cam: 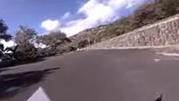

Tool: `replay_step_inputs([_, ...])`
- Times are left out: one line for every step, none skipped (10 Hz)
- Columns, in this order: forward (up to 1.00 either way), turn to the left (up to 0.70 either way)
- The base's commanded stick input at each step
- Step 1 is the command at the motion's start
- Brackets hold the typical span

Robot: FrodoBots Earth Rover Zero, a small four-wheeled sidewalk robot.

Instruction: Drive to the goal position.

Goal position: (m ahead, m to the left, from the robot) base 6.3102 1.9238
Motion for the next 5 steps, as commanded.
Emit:
replay_step_inputs([0.70, -0.35])
replay_step_inputs([0.70, -0.35])
replay_step_inputs([0.70, -0.35])
replay_step_inputs([0.70, -0.35])
replay_step_inputs([0.70, -0.35])
